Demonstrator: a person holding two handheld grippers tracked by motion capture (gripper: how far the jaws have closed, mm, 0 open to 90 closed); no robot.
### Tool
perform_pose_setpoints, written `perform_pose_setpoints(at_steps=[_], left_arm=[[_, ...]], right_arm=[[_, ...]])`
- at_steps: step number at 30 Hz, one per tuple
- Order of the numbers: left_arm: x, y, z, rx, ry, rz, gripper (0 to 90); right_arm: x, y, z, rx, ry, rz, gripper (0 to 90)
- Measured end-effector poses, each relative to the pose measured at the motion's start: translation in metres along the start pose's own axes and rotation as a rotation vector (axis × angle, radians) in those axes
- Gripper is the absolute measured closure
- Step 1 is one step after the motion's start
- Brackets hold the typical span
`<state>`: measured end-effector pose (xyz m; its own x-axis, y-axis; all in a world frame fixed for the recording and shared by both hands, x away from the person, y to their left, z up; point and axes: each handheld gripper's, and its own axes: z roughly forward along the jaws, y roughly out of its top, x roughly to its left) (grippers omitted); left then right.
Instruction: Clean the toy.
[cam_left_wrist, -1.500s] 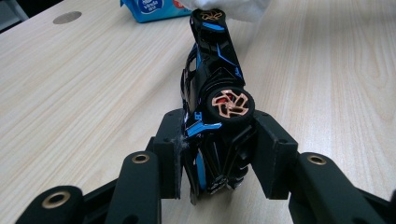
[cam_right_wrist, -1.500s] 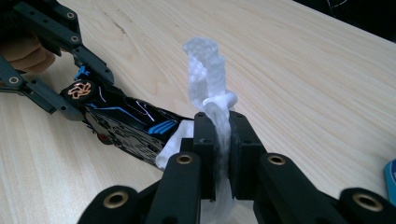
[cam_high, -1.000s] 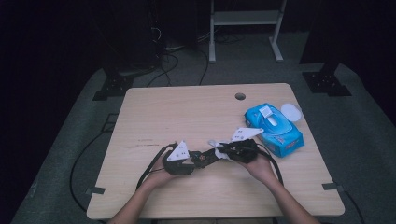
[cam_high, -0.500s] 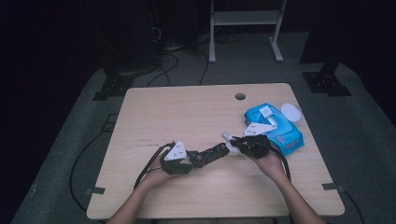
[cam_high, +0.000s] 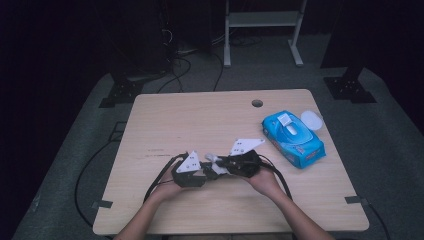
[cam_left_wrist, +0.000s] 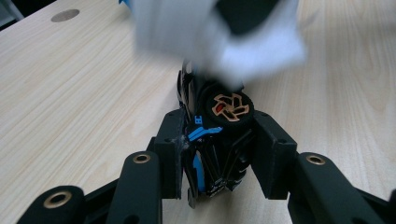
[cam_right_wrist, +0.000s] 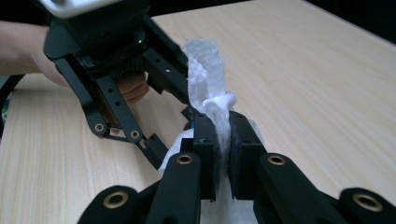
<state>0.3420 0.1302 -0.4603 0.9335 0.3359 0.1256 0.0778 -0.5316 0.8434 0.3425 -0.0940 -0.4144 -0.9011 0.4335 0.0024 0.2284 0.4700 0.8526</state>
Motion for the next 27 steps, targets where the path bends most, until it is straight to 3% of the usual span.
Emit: perform_pose_setpoints(at_steps=[3, 7, 12, 14, 18, 23, 24, 26, 27], left_arm=[[0.002, -0.002, -0.001, -0.003, -0.005, -0.011, 58.8], [0.002, -0.002, -0.002, -0.001, -0.006, -0.010, 58.8], [0.001, 0.001, -0.001, 0.014, -0.007, -0.015, 58.3], [0.002, 0.006, 0.000, 0.016, -0.010, -0.031, 49.6], [0.002, 0.016, 0.006, 0.052, -0.014, -0.030, 36.2], [0.007, 0.021, 0.012, 0.115, -0.011, -0.040, 34.1], [0.008, 0.021, 0.012, 0.135, -0.009, -0.038, 36.6], [0.010, 0.020, 0.011, 0.168, -0.011, -0.025, 50.0], [0.010, 0.019, 0.010, 0.172, -0.010, -0.021, 55.3]], right_arm=[[-0.006, -0.005, 0.005, 0.040, -0.023, -0.011, 82.4], [-0.020, -0.015, -0.010, 0.041, -0.079, 0.012, 82.4], [-0.040, -0.030, -0.038, 0.005, -0.149, 0.085, 82.2], [-0.046, -0.036, -0.045, 0.002, -0.167, 0.109, 82.2], [-0.046, -0.041, -0.044, 0.000, -0.154, 0.129, 82.3], [-0.038, -0.038, -0.033, -0.002, -0.110, 0.128, 82.3], [-0.036, -0.037, -0.031, -0.003, -0.095, 0.124, 82.3], [-0.034, -0.036, -0.029, -0.010, -0.062, 0.122, 82.2], [-0.034, -0.034, -0.031, -0.015, -0.071, 0.113, 82.2]])
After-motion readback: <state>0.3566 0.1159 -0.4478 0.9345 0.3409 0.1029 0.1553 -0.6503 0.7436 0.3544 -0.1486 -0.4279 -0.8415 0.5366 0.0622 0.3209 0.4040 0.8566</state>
